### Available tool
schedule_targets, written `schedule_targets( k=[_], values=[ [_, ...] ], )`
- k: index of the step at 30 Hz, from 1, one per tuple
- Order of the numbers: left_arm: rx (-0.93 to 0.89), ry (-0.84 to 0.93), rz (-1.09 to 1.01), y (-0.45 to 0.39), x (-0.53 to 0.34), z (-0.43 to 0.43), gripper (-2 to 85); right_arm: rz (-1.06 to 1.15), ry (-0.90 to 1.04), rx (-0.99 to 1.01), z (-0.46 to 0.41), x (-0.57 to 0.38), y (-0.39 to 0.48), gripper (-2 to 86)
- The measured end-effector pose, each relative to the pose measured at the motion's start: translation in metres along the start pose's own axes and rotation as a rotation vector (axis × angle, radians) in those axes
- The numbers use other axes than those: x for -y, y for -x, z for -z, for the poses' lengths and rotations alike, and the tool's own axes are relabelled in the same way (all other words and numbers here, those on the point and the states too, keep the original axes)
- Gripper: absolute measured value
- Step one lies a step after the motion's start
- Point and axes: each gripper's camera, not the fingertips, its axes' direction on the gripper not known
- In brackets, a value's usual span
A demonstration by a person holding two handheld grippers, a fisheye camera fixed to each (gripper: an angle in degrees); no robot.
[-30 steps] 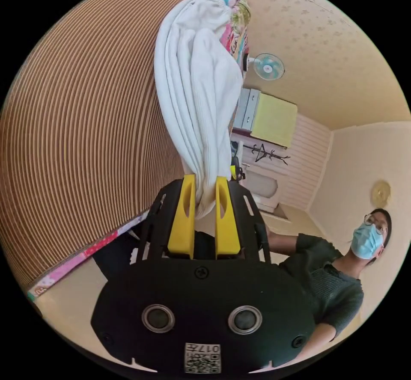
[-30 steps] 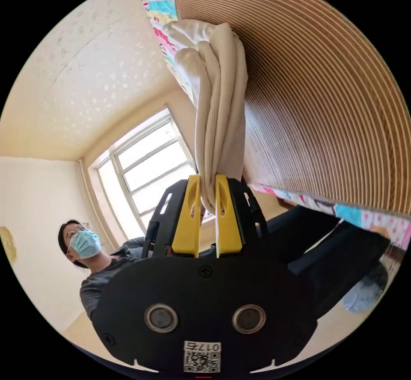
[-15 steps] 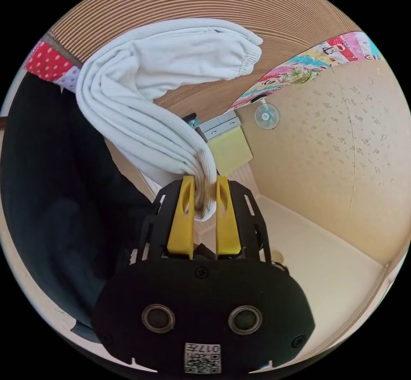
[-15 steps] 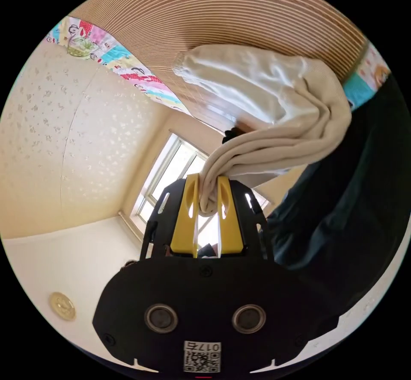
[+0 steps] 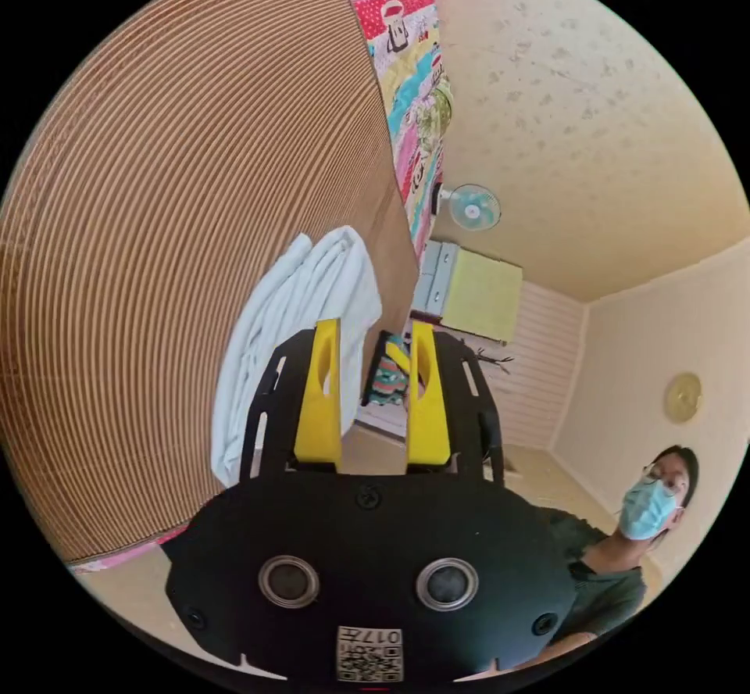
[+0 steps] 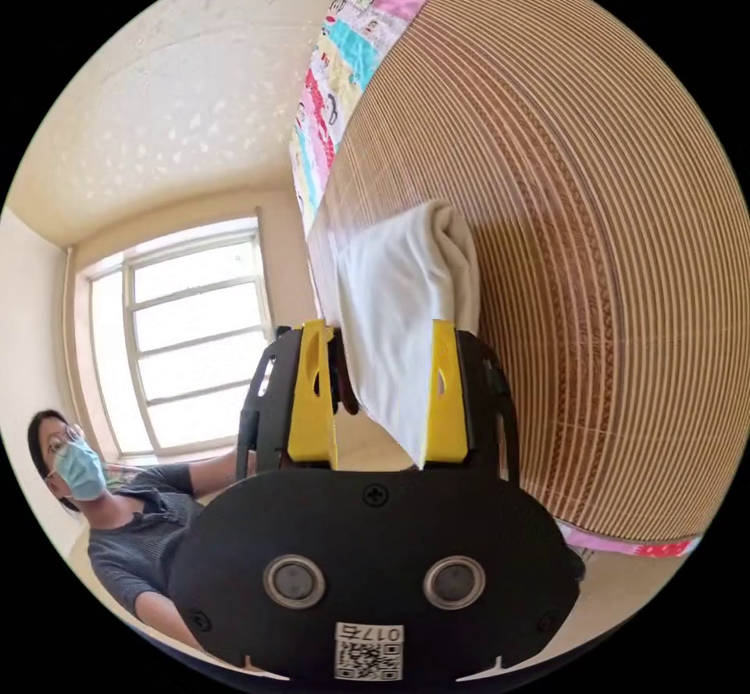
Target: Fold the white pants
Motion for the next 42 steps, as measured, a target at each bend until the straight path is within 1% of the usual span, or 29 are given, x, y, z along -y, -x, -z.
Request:
schedule_targets(
  k=[1,2,4,5,6,7,8,10,11,12,14,15,16,18,19,21,23,25,27,28,30,32,34,37,39,40,42],
  values=[
    [0.098,0.028,-0.035,0.002,-0.017,-0.019,15.2,-0.003,0.020,-0.024,-0.007,-0.006,-0.008,17.7],
    [0.138,0.042,-0.054,0.003,-0.025,-0.029,15.7,-0.005,0.060,-0.036,-0.022,-0.018,-0.023,17.9],
    [0.239,0.110,-0.110,0.010,-0.050,-0.070,15.0,-0.009,0.114,0.003,-0.045,-0.032,-0.043,17.5],
    [0.254,0.138,-0.111,0.014,-0.055,-0.082,14.4,0.005,0.139,0.047,-0.058,-0.040,-0.050,16.6],
    [0.288,0.217,-0.083,0.025,-0.062,-0.103,12.5,0.041,0.123,0.076,-0.064,-0.048,-0.048,11.9],
    [0.255,0.242,-0.060,0.034,-0.069,-0.114,10.0,0.060,0.101,0.068,-0.063,-0.051,-0.044,9.6],
    [0.233,0.230,-0.070,0.035,-0.073,-0.113,9.1,0.122,0.043,0.071,-0.059,-0.059,-0.035,8.5],
    [0.092,0.141,-0.262,0.028,-0.097,-0.097,7.1,0.158,-0.029,0.124,-0.052,-0.066,-0.035,7.6],
    [0.063,0.127,-0.251,0.033,-0.103,-0.094,6.9,0.121,-0.028,0.142,-0.054,-0.067,-0.049,7.5],
    [0.013,0.116,-0.206,0.047,-0.112,-0.092,7.1,0.029,0.004,0.114,-0.059,-0.066,-0.070,7.6],
    [0.047,0.131,-0.130,0.067,-0.124,-0.097,7.7,-0.035,0.011,0.075,-0.060,-0.065,-0.090,8.3],
    [0.099,0.131,-0.090,0.077,-0.131,-0.100,8.7,-0.017,-0.008,0.060,-0.054,-0.065,-0.093,9.6],
    [0.096,0.097,-0.073,0.084,-0.136,-0.096,10.2,-0.003,-0.019,0.052,-0.050,-0.065,-0.093,10.3],
    [0.078,0.010,-0.041,0.092,-0.141,-0.086,14.0,0.040,-0.063,0.041,-0.032,-0.062,-0.095,15.6],
    [0.073,-0.030,-0.048,0.094,-0.143,-0.082,15.3,0.048,-0.058,0.047,-0.030,-0.060,-0.098,16.8],
    [0.114,-0.014,-0.064,0.098,-0.142,-0.086,16.9,0.071,0.016,0.109,-0.035,-0.046,-0.114,20.4],
    [0.137,0.069,-0.111,0.101,-0.139,-0.104,18.3,0.080,0.093,0.167,-0.049,-0.034,-0.129,21.7],
    [0.152,0.205,-0.181,0.105,-0.140,-0.139,19.7,0.087,0.198,0.161,-0.071,-0.025,-0.142,21.6],
    [0.224,0.214,-0.232,0.103,-0.145,-0.151,18.8,0.095,0.295,0.202,-0.099,-0.022,-0.152,19.8],
    [0.243,0.223,-0.256,0.103,-0.149,-0.156,18.3,0.095,0.301,0.223,-0.104,-0.023,-0.152,19.6],
    [0.220,0.224,-0.236,0.108,-0.156,-0.162,16.4,0.088,0.325,0.208,-0.119,-0.031,-0.147,17.9],
    [0.157,0.257,-0.170,0.121,-0.164,-0.168,13.3,0.092,0.384,0.213,-0.131,-0.044,-0.140,15.2],
    [0.094,0.289,-0.107,0.136,-0.186,-0.164,10.7,0.066,0.403,0.266,-0.136,-0.064,-0.138,13.0],
    [0.016,0.271,-0.091,0.140,-0.223,-0.136,10.1,0.072,0.393,0.390,-0.138,-0.099,-0.117,11.4],
    [-0.018,0.250,-0.073,0.137,-0.244,-0.113,10.1,0.109,0.395,0.454,-0.146,-0.115,-0.080,10.2],
    [0.003,0.234,-0.081,0.130,-0.257,-0.094,10.0,0.118,0.400,0.463,-0.150,-0.118,-0.069,10.0],
    [0.050,0.205,-0.104,0.117,-0.271,-0.064,10.0,0.172,0.420,0.484,-0.168,-0.118,-0.017,9.4]
  ],
)
